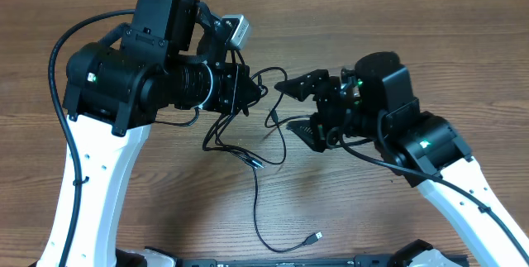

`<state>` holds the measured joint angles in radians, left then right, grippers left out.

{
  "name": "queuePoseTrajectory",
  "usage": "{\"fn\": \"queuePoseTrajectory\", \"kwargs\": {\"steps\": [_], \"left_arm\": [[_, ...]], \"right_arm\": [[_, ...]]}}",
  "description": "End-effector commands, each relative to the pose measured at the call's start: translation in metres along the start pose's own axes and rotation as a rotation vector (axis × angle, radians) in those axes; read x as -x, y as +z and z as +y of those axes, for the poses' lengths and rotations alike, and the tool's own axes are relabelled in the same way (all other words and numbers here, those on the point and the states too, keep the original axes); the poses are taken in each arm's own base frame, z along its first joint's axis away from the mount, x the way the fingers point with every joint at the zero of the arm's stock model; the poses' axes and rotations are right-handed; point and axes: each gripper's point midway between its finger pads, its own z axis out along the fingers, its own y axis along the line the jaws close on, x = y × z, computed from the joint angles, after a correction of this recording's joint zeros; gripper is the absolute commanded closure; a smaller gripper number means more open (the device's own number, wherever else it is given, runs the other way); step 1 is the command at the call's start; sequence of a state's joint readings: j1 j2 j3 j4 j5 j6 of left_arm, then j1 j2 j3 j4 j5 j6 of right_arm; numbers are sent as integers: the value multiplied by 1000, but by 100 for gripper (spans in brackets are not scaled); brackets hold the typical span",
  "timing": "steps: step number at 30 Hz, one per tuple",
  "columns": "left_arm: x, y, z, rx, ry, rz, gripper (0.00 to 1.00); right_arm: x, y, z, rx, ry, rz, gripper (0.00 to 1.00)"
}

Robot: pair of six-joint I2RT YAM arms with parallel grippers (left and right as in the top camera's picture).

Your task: Untangle cables

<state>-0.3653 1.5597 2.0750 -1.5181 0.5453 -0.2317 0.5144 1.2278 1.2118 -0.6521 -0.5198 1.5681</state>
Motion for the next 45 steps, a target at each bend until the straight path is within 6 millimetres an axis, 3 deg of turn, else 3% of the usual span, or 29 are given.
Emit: {"fn": "queuePoseTrajectory", "kwargs": {"steps": [1, 3, 5, 11, 12, 13, 14, 15, 22, 28, 32, 36, 41, 45], "left_arm": [[3, -8, -9, -23, 50, -31, 96], [2, -9, -16, -63, 54, -26, 96], [4, -9, -22, -95, 62, -30, 96], [7, -13, -27, -109, 83, -57, 96], [8, -14, -28, -111, 88, -64, 96], [9, -15, -29, -115, 93, -70, 96], [10, -16, -31, -124, 99, -76, 96], [11, -17, -32, -125, 102, -82, 96], [10, -18, -32, -125, 102, -82, 96], [6, -18, -22, -73, 82, -73, 96], [1, -17, -4, 24, 55, -56, 96], [2, -17, 0, 51, 54, -62, 96], [7, -18, 16, 141, 52, -85, 96], [13, -19, 29, 213, 36, -109, 96]], "right_arm": [[-3, 8, 17, 56, 101, -36, 21], [-5, 14, 25, 85, 86, -35, 24], [-5, 22, 31, 105, 86, -41, 35], [5, 42, 26, 84, 145, -61, 38], [7, 45, 25, 77, 155, -63, 45], [9, 47, 24, 75, 158, -65, 60], [10, 50, 24, 73, 158, -66, 89], [11, 52, 23, 71, 160, -66, 96], [23, 56, 24, 77, 119, -111, 96], [43, 39, 57, 197, -98, -172, 96], [58, 3, 86, 311, -181, -202, 96], [62, -29, 99, 375, -212, -211, 96], [52, -65, 108, 439, -242, -177, 96], [32, -92, 114, 493, -250, -128, 96]]}}
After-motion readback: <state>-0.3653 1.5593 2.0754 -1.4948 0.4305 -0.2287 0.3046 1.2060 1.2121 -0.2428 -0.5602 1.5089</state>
